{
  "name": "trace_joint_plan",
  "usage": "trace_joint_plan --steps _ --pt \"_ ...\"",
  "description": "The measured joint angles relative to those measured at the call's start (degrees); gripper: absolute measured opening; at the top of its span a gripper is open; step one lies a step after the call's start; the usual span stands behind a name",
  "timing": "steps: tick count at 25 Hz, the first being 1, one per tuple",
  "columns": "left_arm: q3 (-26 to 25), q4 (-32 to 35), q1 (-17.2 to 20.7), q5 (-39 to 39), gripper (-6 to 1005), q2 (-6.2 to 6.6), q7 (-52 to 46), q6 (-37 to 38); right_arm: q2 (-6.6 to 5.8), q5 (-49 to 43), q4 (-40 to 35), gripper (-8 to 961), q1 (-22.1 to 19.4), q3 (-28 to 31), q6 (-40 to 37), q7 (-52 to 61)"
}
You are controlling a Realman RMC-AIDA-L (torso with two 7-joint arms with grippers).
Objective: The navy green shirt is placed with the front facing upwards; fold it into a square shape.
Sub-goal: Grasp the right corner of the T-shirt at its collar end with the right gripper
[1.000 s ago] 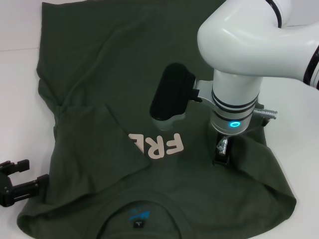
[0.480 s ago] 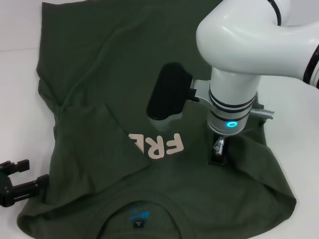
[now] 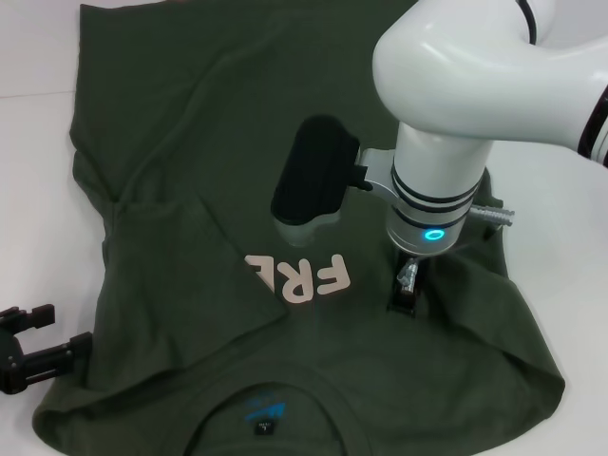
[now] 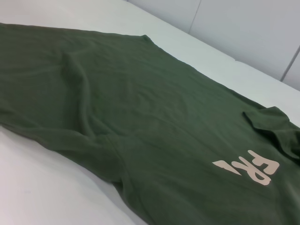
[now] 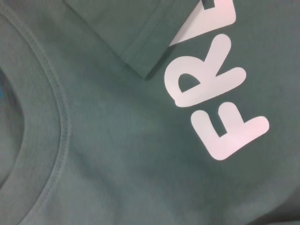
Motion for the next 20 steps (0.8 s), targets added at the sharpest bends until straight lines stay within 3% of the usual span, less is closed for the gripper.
trace_joint_plan --steps 7,12,20 --pt "0.03 0.0 0.0 0.0 809 0.0 0.0 -0.07 -0.06 -0.09 -0.81 15 -0.21 0.2 1.85 1.76" --pt "-0.17 0.0 0.02 0.0 809 0.05 0.0 -0.08 -0.14 0.07 -0.94 117 -0.24 0.88 1.96 1.9" --pt "-0.22 0.0 -0.01 0.0 810 0.19 0.03 -0.17 -0.18 0.92 -1.02 156 -0.52 1.05 3.03 1.81"
